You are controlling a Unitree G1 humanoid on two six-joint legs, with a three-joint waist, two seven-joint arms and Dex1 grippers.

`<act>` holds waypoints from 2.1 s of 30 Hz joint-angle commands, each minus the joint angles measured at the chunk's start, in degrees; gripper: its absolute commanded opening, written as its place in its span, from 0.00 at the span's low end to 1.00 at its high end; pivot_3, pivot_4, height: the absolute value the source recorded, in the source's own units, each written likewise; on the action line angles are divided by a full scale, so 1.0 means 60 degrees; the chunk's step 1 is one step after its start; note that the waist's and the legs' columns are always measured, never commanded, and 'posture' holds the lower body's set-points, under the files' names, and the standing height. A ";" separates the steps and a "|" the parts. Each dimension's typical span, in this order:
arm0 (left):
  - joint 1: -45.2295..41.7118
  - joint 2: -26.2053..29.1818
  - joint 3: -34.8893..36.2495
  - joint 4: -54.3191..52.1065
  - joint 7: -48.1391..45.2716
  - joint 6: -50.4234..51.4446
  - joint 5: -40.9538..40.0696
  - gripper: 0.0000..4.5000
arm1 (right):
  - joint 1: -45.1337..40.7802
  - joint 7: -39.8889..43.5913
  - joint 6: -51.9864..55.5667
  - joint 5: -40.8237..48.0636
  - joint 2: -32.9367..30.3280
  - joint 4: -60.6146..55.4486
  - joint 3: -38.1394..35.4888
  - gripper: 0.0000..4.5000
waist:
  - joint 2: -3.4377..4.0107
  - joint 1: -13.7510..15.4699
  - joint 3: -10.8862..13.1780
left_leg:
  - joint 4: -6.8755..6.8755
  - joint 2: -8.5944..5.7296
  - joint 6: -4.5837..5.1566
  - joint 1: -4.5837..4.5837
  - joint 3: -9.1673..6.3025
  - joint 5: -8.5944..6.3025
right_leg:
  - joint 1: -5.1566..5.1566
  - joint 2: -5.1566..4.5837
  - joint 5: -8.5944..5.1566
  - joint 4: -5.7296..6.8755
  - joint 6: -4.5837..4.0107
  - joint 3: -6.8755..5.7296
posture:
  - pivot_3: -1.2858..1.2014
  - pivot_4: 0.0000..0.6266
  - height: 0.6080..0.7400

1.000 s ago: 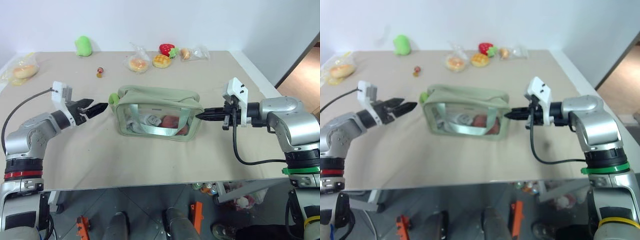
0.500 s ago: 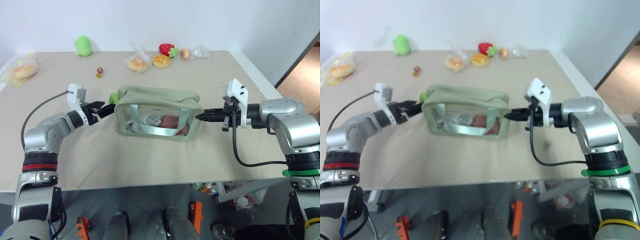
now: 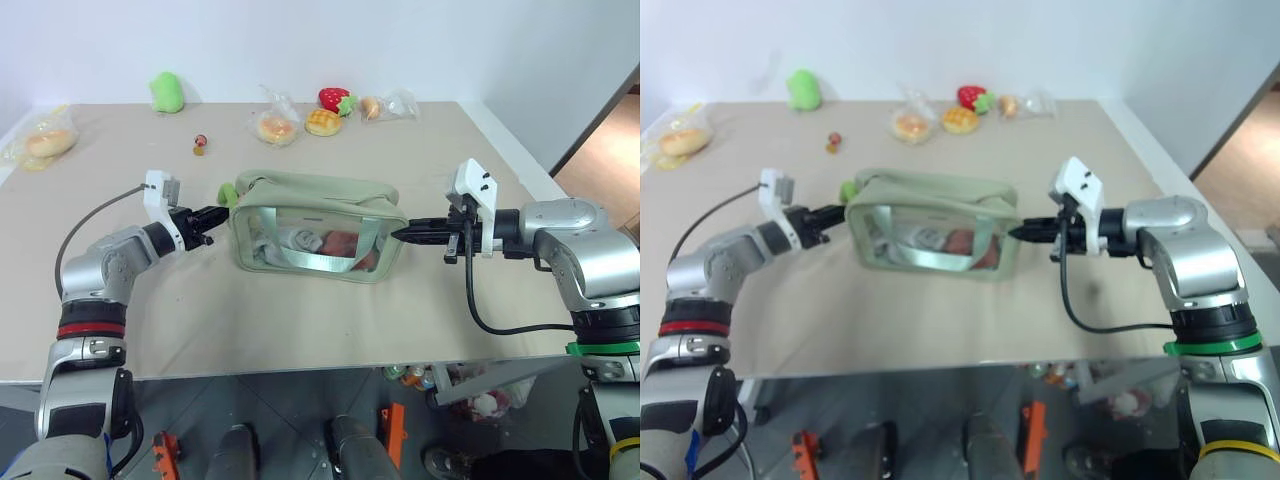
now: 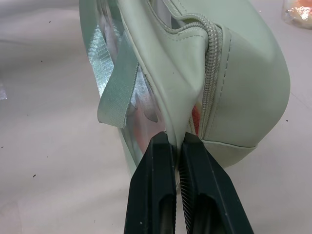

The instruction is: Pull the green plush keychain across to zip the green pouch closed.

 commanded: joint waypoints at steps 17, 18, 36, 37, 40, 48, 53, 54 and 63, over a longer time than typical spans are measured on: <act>-0.1331 -0.0464 0.0465 -0.0185 0.1054 -0.1793 0.0355 0.01 | -0.0117 -0.0017 0.0001 0.0058 -0.0051 -0.0386 -0.0058 0.00 | -0.0001 0.0004 0.0000 | 0.0001 0.0000 -0.0002 -0.0003 -0.0003 0.0001 | 0.0001 0.0002 0.0004 0.0000 0.0006 0.0001 | 0.52 0.24 1.00; -0.1563 -0.0470 0.0473 -0.0151 0.1121 -0.1931 0.0375 0.01 | -0.0116 -0.0026 0.0003 0.0058 -0.0049 -0.0386 -0.0064 0.00 | -0.0001 0.0007 0.0000 | 0.0001 0.0000 -0.0002 -0.0003 -0.0003 0.0002 | 0.0001 0.0002 0.0005 0.0000 0.0008 0.0001 | 0.52 0.24 1.00; -0.3886 -0.0999 -0.1800 -0.1595 -0.0155 -0.3509 0.1946 0.01 | 0.0172 -0.0295 0.0146 0.0179 -0.0175 -0.0736 -0.0286 0.00 | -0.0001 0.0010 0.0000 | 0.0000 -0.0004 -0.0002 -0.0007 0.0003 0.0001 | -0.0003 0.0016 0.0027 -0.0003 0.0057 0.0035 | 0.52 0.24 1.00; -0.3949 -0.1037 -0.1779 -0.1807 -0.0235 -0.3355 0.1822 0.01 | 0.0193 -0.0311 0.0158 0.0188 -0.0183 -0.0759 -0.0297 0.00 | -0.0001 0.0005 0.0000 | 0.0000 -0.0004 -0.0003 -0.0007 0.0008 0.0001 | -0.0004 0.0016 0.0026 -0.0003 0.0058 0.0043 | 0.52 0.24 1.00; -0.4014 -0.1021 -0.1861 -0.2350 -0.0603 -0.2989 0.1642 0.01 | 0.0238 -0.0339 0.0188 0.0231 -0.0227 -0.0819 -0.0342 0.00 | -0.0001 -0.0002 0.0001 | -0.0003 -0.0003 -0.0002 -0.0002 0.0012 0.0001 | -0.0005 0.0022 0.0026 -0.0003 0.0062 0.0057 | 0.52 0.24 1.00; -0.3078 -0.0359 -0.2718 -0.2923 -0.1873 -0.3086 0.2221 0.01 | 0.0177 -0.0428 0.0154 0.0255 -0.0230 -0.0757 -0.0291 0.00 | 0.0000 0.0010 0.0001 | 0.0004 -0.0009 -0.0002 -0.0001 0.0023 0.0002 | -0.0003 0.0023 0.0027 -0.0003 0.0067 0.0086 | 0.52 0.24 1.00; -0.2797 -0.0141 -0.2766 -0.2712 -0.2043 -0.2970 0.2333 0.27 | 0.0152 -0.0426 0.0117 0.0256 -0.0226 -0.0708 -0.0287 0.00 | 0.0000 0.0019 0.0001 | 0.0010 -0.0009 -0.0001 -0.0009 0.0022 0.0002 | -0.0005 0.0025 0.0015 -0.0003 0.0045 0.0087 | 0.52 0.24 1.00; -0.2797 -0.0121 -0.2732 -0.2692 -0.2089 -0.2921 0.2299 0.35 | 0.0142 -0.0424 0.0122 0.0257 -0.0222 -0.0703 -0.0278 0.00 | 0.0000 0.0020 0.0001 | 0.0013 -0.0009 -0.0001 -0.0010 0.0022 0.0002 | -0.0005 0.0025 0.0014 -0.0003 0.0044 0.0087 | 0.52 0.24 1.00; -0.3431 -0.0268 -0.1473 -0.2243 -0.1153 -0.2303 0.1565 0.88 | 0.0097 -0.0412 0.0123 0.0256 -0.0153 -0.0690 -0.0202 0.00 | 0.0000 0.0022 0.0001 | 0.0015 -0.0010 -0.0001 -0.0009 0.0023 0.0002 | -0.0003 0.0026 0.0017 -0.0005 0.0055 0.0092 | 0.52 0.24 1.00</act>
